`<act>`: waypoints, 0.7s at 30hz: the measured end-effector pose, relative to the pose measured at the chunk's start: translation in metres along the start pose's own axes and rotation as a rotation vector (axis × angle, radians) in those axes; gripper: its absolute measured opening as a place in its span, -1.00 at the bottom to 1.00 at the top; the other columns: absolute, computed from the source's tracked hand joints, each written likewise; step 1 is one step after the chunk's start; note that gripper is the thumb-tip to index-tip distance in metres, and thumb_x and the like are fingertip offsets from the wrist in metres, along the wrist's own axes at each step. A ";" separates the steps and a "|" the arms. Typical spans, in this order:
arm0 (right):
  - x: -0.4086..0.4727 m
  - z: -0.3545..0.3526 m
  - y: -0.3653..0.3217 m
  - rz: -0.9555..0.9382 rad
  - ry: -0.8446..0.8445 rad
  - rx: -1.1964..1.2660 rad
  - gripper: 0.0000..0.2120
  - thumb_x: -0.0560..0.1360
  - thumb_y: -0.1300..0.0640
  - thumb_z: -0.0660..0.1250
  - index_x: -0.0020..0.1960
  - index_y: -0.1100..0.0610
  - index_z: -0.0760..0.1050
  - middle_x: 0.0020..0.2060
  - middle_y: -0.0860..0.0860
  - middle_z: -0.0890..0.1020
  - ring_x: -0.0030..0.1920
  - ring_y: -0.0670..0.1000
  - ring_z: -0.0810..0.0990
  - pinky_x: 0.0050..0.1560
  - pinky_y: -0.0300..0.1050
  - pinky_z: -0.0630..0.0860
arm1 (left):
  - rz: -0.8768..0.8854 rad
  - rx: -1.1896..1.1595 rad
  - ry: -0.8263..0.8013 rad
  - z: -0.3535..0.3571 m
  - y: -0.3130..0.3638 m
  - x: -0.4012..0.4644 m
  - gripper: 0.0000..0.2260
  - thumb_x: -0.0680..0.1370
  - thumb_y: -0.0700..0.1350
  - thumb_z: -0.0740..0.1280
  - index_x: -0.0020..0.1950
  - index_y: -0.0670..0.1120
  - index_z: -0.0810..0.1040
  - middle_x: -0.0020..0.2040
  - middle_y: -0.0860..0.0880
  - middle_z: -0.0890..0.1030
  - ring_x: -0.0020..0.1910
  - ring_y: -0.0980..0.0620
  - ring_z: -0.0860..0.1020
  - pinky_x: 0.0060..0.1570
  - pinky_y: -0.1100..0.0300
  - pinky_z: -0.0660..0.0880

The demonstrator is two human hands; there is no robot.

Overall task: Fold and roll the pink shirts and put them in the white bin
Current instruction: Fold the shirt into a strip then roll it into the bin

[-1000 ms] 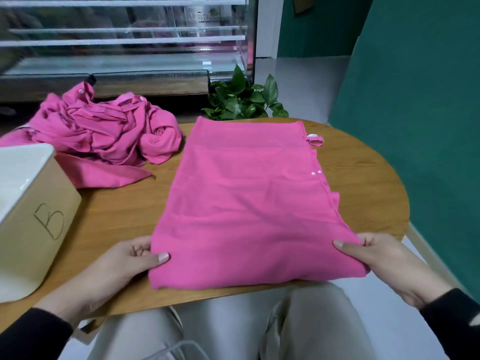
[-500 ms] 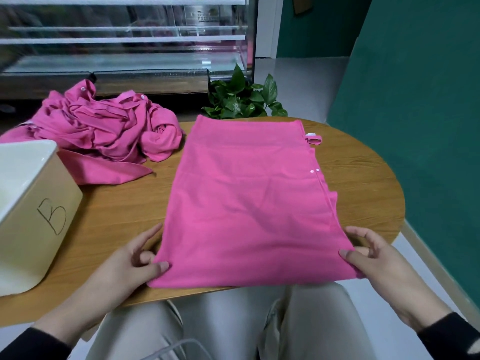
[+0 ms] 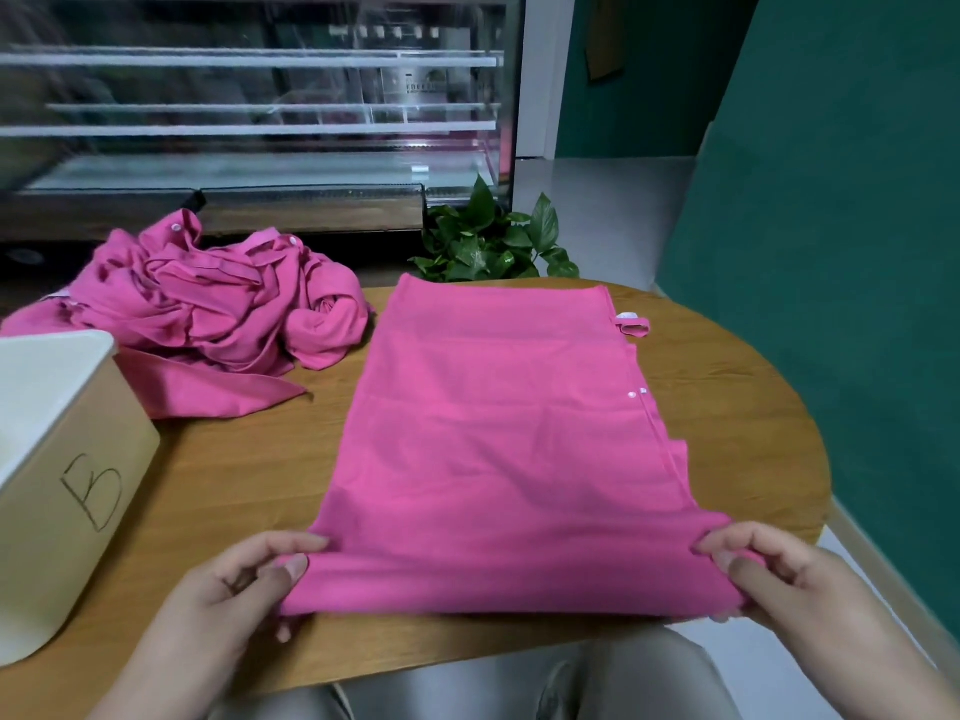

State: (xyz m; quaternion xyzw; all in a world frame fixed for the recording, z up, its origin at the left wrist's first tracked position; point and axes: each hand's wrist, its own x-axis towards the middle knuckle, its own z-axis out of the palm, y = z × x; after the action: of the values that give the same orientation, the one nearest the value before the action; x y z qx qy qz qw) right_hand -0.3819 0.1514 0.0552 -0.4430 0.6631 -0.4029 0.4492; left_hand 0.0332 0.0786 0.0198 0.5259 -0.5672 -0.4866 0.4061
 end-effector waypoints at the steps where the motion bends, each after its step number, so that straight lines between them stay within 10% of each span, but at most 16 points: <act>1: 0.002 -0.003 -0.002 -0.035 -0.009 -0.079 -0.62 0.25 -0.27 0.57 -0.04 -0.09 0.72 -0.30 0.29 0.55 -0.34 0.06 0.48 -0.17 -0.11 0.56 | 0.028 0.094 -0.036 -0.003 0.006 0.001 -0.75 0.51 -0.33 0.36 -0.13 -0.03 0.76 -0.34 -0.30 0.58 -0.47 0.05 0.48 -0.41 0.40 0.42; 7: 0.007 -0.023 0.003 -0.118 -0.271 -0.477 -0.39 0.18 -0.45 0.46 0.22 -0.45 0.51 0.20 -0.30 0.58 0.13 -0.34 0.56 0.10 -0.43 0.49 | 0.089 0.520 -0.200 -0.017 0.003 0.009 -0.78 0.35 0.33 0.49 -0.03 0.39 0.67 0.02 0.32 0.62 0.02 0.41 0.54 0.04 0.64 0.31; 9: 0.078 -0.087 0.197 -0.327 -0.263 -0.704 -0.27 0.20 -0.48 0.48 0.34 -0.37 0.45 0.26 -0.20 0.56 -0.07 -0.53 0.49 0.19 -0.35 0.50 | 0.116 0.675 -0.243 -0.020 -0.032 0.012 -0.65 0.33 0.38 0.44 -0.30 0.12 0.57 -0.11 0.19 0.56 -0.14 0.26 0.50 0.00 0.46 0.46; 10: 0.118 -0.098 0.272 -0.430 -0.255 -0.657 -0.05 0.06 -0.47 0.57 0.40 -0.29 0.42 0.38 0.13 0.44 0.58 0.05 0.07 0.31 -0.07 0.50 | 0.031 0.653 -0.240 -0.019 -0.039 0.015 -0.57 0.30 0.37 0.45 -0.39 0.03 0.49 -0.22 0.14 0.51 -0.25 0.21 0.47 0.00 0.27 0.53; 11: 0.126 -0.091 0.285 -0.514 -0.149 -0.559 0.16 -0.11 -0.44 0.63 0.45 -0.26 0.39 0.44 0.30 0.21 -0.34 0.44 -0.77 0.36 0.20 0.43 | 0.018 0.634 -0.223 -0.018 -0.035 0.020 -0.55 0.30 0.42 0.43 -0.37 0.04 0.54 -0.29 0.13 0.48 -0.32 0.24 0.44 -0.05 0.16 0.54; 12: 0.134 -0.090 0.289 -0.570 -0.078 -0.499 0.03 -0.09 -0.34 0.67 0.36 -0.26 0.46 0.34 0.14 -0.46 -0.09 0.16 -0.83 0.48 0.10 -0.03 | 0.010 0.688 -0.281 -0.016 -0.029 0.022 -0.57 0.36 0.47 0.37 -0.25 0.10 0.63 -0.33 0.15 0.45 -0.34 0.26 0.43 -0.12 0.17 0.52; 13: 0.125 -0.088 0.274 -0.577 -0.048 -0.666 -0.41 0.14 -0.20 0.64 0.14 -0.22 0.57 -0.53 -0.27 0.28 -0.67 -0.19 0.20 0.23 -0.11 0.48 | 0.045 0.746 -0.278 -0.015 -0.024 0.021 -0.60 0.43 0.45 0.32 -0.18 0.15 0.68 -0.36 0.18 0.42 -0.36 0.27 0.42 -0.21 0.22 0.46; 14: 0.089 -0.073 0.200 -0.720 -0.051 -0.868 -0.77 0.34 -0.15 0.49 -0.01 -0.23 0.59 -0.06 -0.13 0.48 0.04 -0.13 0.45 -0.28 -0.37 0.30 | 0.103 0.775 -0.220 -0.025 -0.031 0.024 -0.60 0.41 0.45 0.34 -0.24 0.15 0.67 -0.40 0.19 0.40 -0.39 0.28 0.39 -0.28 0.24 0.39; 17: 0.036 -0.035 0.000 -0.963 0.049 -1.028 -0.79 0.57 -0.21 0.17 0.03 -0.26 0.57 0.20 -0.30 0.48 0.11 -0.23 0.42 0.01 -0.38 0.43 | 0.091 0.834 -0.153 -0.046 -0.013 0.023 -0.52 0.01 0.48 0.51 -0.55 0.13 0.46 -0.50 0.06 0.40 -0.48 0.14 0.34 -0.36 0.22 0.23; 21: 0.040 -0.032 -0.020 -0.638 -0.001 -0.929 -0.76 0.53 -0.37 0.20 -0.06 -0.27 0.54 0.00 -0.32 0.65 -0.08 -0.37 0.56 -0.09 -0.53 0.43 | 0.169 0.760 -0.124 -0.031 0.044 0.037 -0.54 0.10 0.35 0.53 -0.02 0.37 0.67 -0.07 0.22 0.68 -0.34 0.34 0.52 -0.31 0.46 0.38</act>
State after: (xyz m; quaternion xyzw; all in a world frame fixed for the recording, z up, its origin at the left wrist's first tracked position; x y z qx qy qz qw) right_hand -0.4160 0.1120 0.0731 -0.7731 0.6037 -0.1843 0.0633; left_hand 0.0500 0.0368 0.0666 0.5599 -0.7717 -0.2376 0.1858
